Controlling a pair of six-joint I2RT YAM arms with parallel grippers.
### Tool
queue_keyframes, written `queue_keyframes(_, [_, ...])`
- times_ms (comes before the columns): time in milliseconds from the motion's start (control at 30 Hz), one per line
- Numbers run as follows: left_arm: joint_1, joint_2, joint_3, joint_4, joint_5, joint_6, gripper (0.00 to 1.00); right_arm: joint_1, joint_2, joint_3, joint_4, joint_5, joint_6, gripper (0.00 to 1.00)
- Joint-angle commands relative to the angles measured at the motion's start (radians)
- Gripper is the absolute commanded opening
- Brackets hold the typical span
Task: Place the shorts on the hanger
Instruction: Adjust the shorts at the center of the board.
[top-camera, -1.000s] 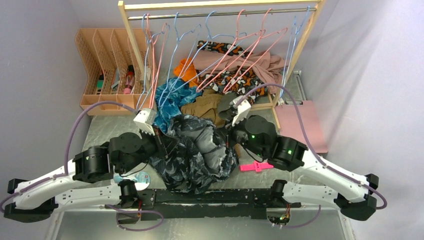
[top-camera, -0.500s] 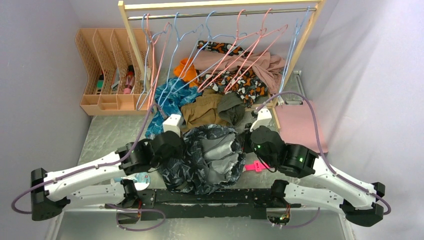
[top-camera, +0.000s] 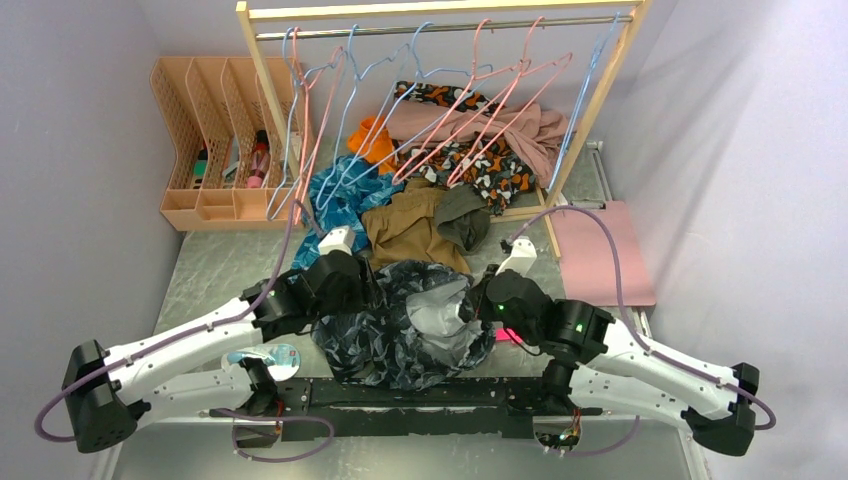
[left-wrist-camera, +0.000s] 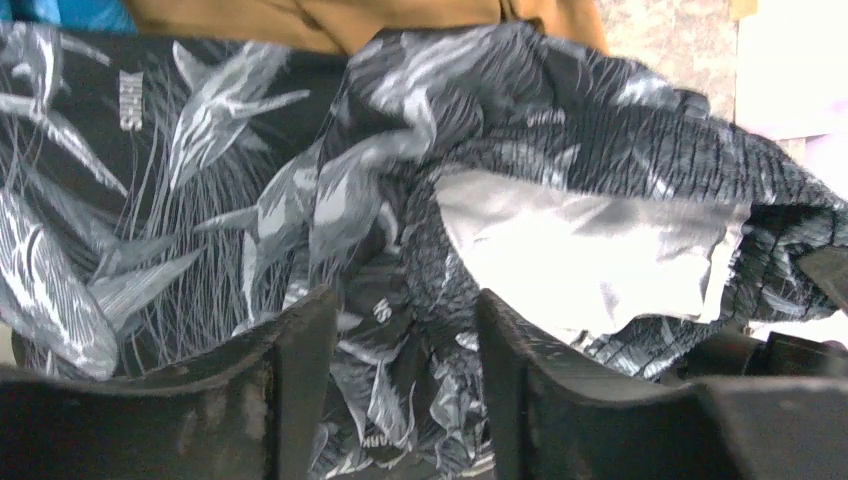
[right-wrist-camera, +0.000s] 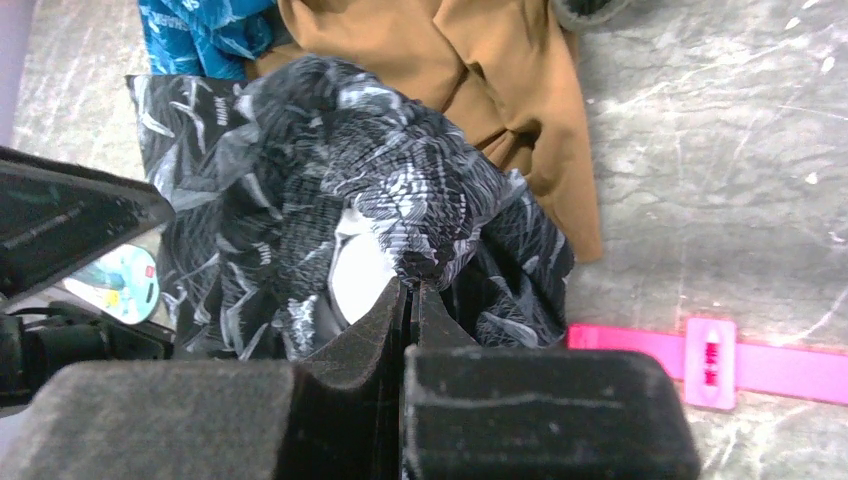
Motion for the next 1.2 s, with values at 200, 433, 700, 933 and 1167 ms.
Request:
queue_keyframes(200, [-0.212, -0.15, -0.03, -0.139, 0.088, -0.214, 0.73, 0.003, 0.031, -0.013, 0.126, 0.017, 0.046, 0.0])
queue_keyframes(433, [-0.396, 0.102, 0.068, -0.117, 0.025, -0.287, 0.75, 0.003, 0.072, -0.035, 0.162, 0.021, 0.048, 0.0])
queue_keyframes(700, [-0.389, 0.338, 0.202, -0.089, -0.039, -0.286, 0.84, 0.003, 0.067, -0.046, 0.159, 0.007, 0.049, 0.0])
queue_keyframes(933, [-0.322, 0.421, 0.201, -0.039, 0.019, -0.248, 0.82, 0.002, 0.033, -0.061, 0.151, -0.01, 0.057, 0.0])
queue_keyframes(1167, [-0.321, 0.441, 0.151, -0.059, 0.035, -0.261, 0.62, 0.003, 0.033, -0.051, 0.136, -0.016, 0.05, 0.0])
